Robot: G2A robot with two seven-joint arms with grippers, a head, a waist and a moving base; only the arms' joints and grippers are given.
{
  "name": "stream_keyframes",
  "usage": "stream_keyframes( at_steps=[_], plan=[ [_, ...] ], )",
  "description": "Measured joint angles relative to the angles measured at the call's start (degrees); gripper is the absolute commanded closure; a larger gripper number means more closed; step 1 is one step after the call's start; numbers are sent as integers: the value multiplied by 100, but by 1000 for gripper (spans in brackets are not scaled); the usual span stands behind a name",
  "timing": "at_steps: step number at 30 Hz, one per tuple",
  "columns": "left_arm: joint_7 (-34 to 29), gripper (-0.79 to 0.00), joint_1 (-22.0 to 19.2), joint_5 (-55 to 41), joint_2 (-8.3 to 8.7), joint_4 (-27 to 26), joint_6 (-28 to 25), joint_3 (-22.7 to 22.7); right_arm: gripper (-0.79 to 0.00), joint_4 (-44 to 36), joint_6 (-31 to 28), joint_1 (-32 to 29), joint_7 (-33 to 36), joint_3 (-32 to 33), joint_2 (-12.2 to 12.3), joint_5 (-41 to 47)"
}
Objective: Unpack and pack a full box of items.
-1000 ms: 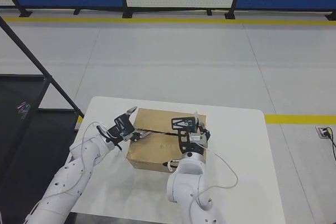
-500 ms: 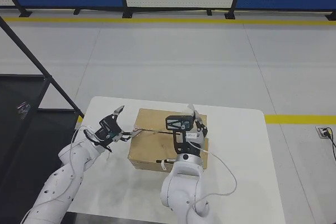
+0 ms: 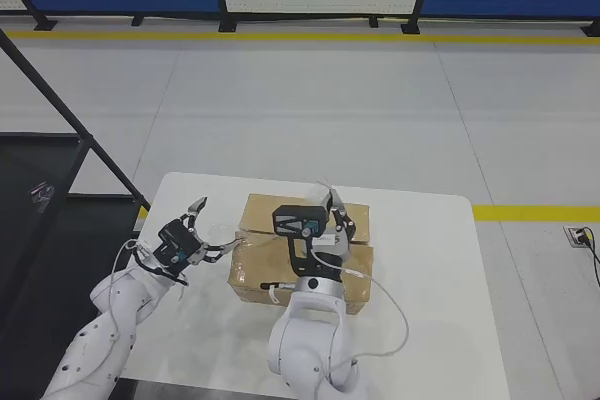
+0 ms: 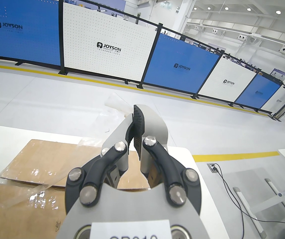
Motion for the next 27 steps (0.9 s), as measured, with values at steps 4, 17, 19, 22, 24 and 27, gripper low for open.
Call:
stream_keyframes(
  at_steps=[4,17,19,22,24,27],
  plan=[
    [-131,-785,-79,17,-35,69,35,134,0,-6,27,-10,24,-40,3,-39],
    [-278,-785,-419,13,-151,684,99,506,0,14,32,40,-207,-197,-5,-213],
    [-268,-785,-439,8,-157,718,84,524,0,8,60,41,-302,-235,-7,-242],
    [-252,-785,-458,-13,-164,752,68,539,0,-29,89,18,-442,-310,-6,-256],
    [-234,-785,-468,-34,-169,770,57,547,0,-50,96,-2,-485,-359,-5,-291],
    [-202,-785,-478,-37,-172,783,65,552,0,-52,108,-17,-501,-423,-4,-332]
  ],
)
